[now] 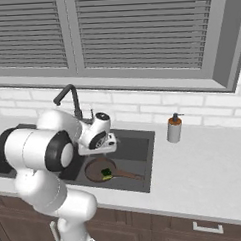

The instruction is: Pick the pan and sponge and place them into the sink. Then turn on the water.

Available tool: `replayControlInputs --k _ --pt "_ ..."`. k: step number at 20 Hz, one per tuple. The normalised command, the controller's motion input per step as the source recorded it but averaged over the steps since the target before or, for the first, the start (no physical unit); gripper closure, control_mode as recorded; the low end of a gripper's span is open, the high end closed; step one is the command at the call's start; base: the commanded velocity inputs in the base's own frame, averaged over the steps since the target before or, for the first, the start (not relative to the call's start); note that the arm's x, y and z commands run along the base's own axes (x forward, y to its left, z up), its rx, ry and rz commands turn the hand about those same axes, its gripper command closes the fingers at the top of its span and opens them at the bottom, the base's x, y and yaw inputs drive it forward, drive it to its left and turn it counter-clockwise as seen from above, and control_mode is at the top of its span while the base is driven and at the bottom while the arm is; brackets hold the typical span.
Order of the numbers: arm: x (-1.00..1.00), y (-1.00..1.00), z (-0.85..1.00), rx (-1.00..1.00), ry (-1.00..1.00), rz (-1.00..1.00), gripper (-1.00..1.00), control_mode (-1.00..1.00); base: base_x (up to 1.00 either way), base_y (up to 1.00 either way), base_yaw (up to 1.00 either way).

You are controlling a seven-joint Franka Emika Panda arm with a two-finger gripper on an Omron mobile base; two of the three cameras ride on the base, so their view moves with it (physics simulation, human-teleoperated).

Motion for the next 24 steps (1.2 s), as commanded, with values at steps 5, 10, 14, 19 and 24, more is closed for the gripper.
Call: replayControlInputs --k 5,10,14,19,24 --pt "0.00 0.15 0.87 0.08 0.06 -0.19 -1.00 -1.00 0.00 0.00 0.00" --pt "0.00 -0.01 0.06 0.01 0.03 -0.03 -1.00 -1.00 0.00 0.00 0.00" --pt "0.00 0.00 0.00 0.00 0.00 0.00 -1.00 -1.00 0.00 0.00 0.00" --pt "0.07 0.00 0.00 0.09 0.00 -0.05 -1.00 -1.00 0.00 0.00 0.00" --pt "0.17 0.00 0.10 0.29 -0.02 -0.31 -1.00 -1.00 0.00 0.00 0.00"
